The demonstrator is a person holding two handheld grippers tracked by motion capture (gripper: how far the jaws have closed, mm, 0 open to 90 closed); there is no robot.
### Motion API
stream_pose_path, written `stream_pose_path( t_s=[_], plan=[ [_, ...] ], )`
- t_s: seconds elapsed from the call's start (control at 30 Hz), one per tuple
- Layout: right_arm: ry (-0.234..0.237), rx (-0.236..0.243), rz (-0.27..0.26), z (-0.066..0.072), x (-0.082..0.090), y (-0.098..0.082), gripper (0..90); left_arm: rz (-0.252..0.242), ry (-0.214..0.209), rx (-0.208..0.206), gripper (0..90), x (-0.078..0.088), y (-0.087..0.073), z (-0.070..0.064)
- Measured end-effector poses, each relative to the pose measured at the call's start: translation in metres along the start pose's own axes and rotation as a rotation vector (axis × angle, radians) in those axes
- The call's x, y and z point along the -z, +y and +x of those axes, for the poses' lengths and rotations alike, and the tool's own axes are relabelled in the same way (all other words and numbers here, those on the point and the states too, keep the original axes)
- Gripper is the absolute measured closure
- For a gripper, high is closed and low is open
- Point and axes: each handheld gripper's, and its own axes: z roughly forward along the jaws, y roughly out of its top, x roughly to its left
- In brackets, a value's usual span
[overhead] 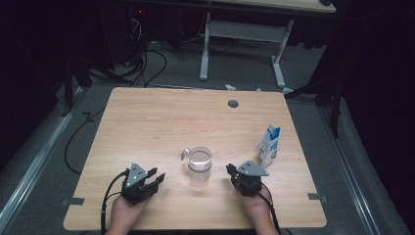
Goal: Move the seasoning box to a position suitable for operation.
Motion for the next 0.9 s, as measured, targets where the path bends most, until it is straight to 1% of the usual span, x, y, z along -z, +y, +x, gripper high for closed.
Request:
stream_pose_path(
  t_s=[0.07,0.1,0.13,0.2,0.23,0.27,0.37,0.4,0.43,0.5,0.53,0.57,0.6,0.67,0.7,0.73,0.77,0.8,0.87,0.9],
  plan=[
    [-0.003,-0.008,-0.001,-0.001,0.001,-0.001,83.2,-0.003,0.0,0.003,60.9,-0.001,0.001,0.0],
    [-0.009,-0.005,0.005,-0.005,0.003,-0.003,81.5,0.0,-0.01,0.01,63.5,-0.001,0.002,0.0],
    [-0.009,-0.005,0.005,-0.005,0.003,-0.003,81.5,0.004,-0.017,0.008,63.5,-0.002,0.003,0.0],
    [-0.005,-0.031,0.002,-0.008,0.004,-0.004,80.4,0.007,-0.022,0.0,63.5,-0.003,0.003,-0.002],
    [-0.007,-0.036,0.001,-0.009,0.004,-0.004,79.9,0.004,-0.027,0.002,63.7,-0.003,0.003,-0.003],
    [-0.014,-0.035,0.009,-0.01,0.002,-0.005,78.6,0.001,-0.029,-0.002,64.4,-0.004,0.003,-0.004],
    [-0.013,-0.027,0.007,-0.011,0.002,-0.005,77.0,0.004,-0.034,-0.004,64.8,-0.008,0.003,-0.007],
    [-0.013,-0.027,0.007,-0.011,0.002,-0.005,77.0,0.004,-0.034,-0.004,65.4,-0.008,0.003,-0.007],
    [-0.016,-0.028,0.008,-0.012,0.004,-0.006,76.7,0.007,-0.026,-0.015,65.3,-0.009,0.002,-0.008],
    [-0.018,-0.028,0.007,-0.013,0.005,-0.007,76.7,0.007,-0.021,-0.001,65.8,-0.01,0.002,-0.013],
    [-0.018,-0.028,0.007,-0.013,0.005,-0.007,76.7,0.007,-0.021,-0.001,66.6,-0.01,0.002,-0.013],
    [-0.019,-0.028,0.01,-0.013,0.005,-0.007,76.8,0.004,-0.012,-0.013,66.6,-0.011,0.002,-0.015],
    [-0.024,-0.021,0.009,-0.012,0.007,-0.009,74.5,0.005,-0.007,-0.011,67.6,-0.012,0.004,-0.017],
    [-0.029,-0.013,0.007,-0.013,0.007,-0.009,74.5,0.015,-0.008,-0.004,68.0,-0.015,0.009,-0.022],
    [-0.02,-0.037,0.009,-0.015,0.006,-0.009,74.7,0.018,-0.007,-0.015,68.0,-0.019,0.014,-0.025],
    [-0.021,-0.041,0.007,-0.015,0.005,-0.008,74.7,0.023,-0.01,-0.021,67.8,-0.02,0.017,-0.027],
    [-0.026,-0.044,0.007,-0.015,0.004,-0.008,75.3,0.026,-0.013,-0.022,67.1,-0.021,0.019,-0.028],
    [-0.029,-0.046,0.009,-0.015,0.004,-0.007,75.8,0.023,-0.01,-0.036,66.2,-0.023,0.022,-0.029],
    [-0.034,-0.04,0.016,-0.013,0.002,-0.007,75.9,0.024,-0.015,-0.037,64.9,-0.023,0.025,-0.031],
    [-0.031,-0.039,0.018,-0.013,0.002,-0.006,75.9,0.022,-0.024,-0.039,64.8,-0.023,0.031,-0.032]
  ],
)
